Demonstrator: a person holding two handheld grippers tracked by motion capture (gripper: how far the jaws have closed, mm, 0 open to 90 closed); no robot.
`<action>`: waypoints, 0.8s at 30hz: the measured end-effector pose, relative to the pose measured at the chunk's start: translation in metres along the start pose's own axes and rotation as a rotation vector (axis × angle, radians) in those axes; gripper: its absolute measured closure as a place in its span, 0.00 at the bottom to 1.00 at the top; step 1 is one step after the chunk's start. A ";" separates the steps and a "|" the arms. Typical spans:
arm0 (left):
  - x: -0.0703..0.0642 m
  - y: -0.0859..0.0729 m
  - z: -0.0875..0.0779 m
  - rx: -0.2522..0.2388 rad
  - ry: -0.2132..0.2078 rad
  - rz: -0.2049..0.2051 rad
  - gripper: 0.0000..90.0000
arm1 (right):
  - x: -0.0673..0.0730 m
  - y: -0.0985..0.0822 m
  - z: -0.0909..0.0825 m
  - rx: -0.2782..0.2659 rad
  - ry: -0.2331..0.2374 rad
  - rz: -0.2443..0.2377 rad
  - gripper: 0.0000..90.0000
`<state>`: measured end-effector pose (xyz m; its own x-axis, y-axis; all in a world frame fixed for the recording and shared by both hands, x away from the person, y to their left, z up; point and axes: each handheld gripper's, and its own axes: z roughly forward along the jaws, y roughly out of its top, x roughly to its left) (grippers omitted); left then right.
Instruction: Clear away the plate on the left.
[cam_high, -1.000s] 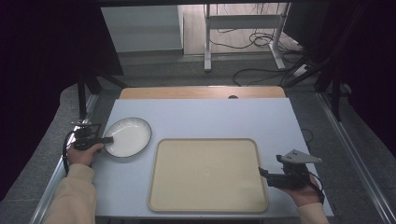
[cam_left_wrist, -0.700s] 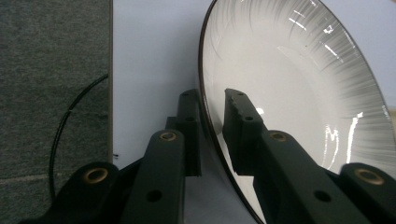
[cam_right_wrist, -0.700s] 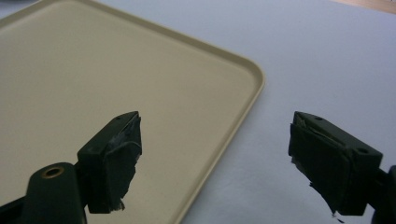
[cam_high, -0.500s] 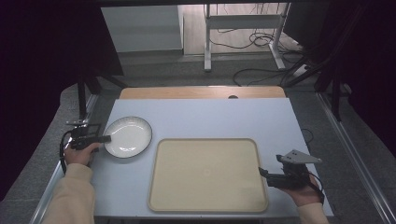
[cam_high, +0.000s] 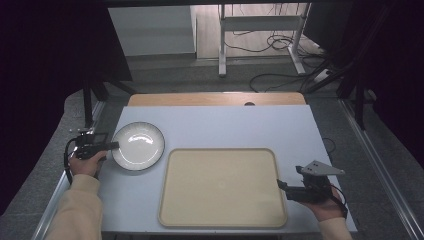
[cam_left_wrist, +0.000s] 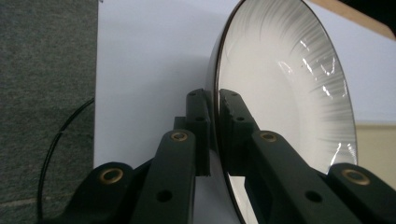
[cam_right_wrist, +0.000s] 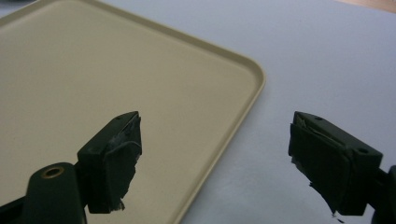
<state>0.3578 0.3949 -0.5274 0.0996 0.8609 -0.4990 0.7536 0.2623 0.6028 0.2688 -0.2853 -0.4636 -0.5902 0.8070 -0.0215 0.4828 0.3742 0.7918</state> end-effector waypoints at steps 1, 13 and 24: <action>-0.001 0.000 0.000 -0.007 0.002 -0.005 0.93 | 0.000 0.000 0.000 0.000 -0.001 -0.001 0.19; -0.007 0.002 -0.004 -0.051 -0.035 -0.021 0.93 | -0.001 -0.001 -0.001 0.002 -0.001 -0.003 0.19; -0.006 0.004 -0.010 -0.081 -0.033 -0.053 0.91 | -0.002 0.000 -0.002 0.002 0.007 0.000 0.19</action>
<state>0.3534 0.3950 -0.5157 0.0835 0.8303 -0.5510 0.7032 0.3427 0.6230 0.2687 -0.2875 -0.4628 -0.5946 0.8039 -0.0170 0.4843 0.3749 0.7905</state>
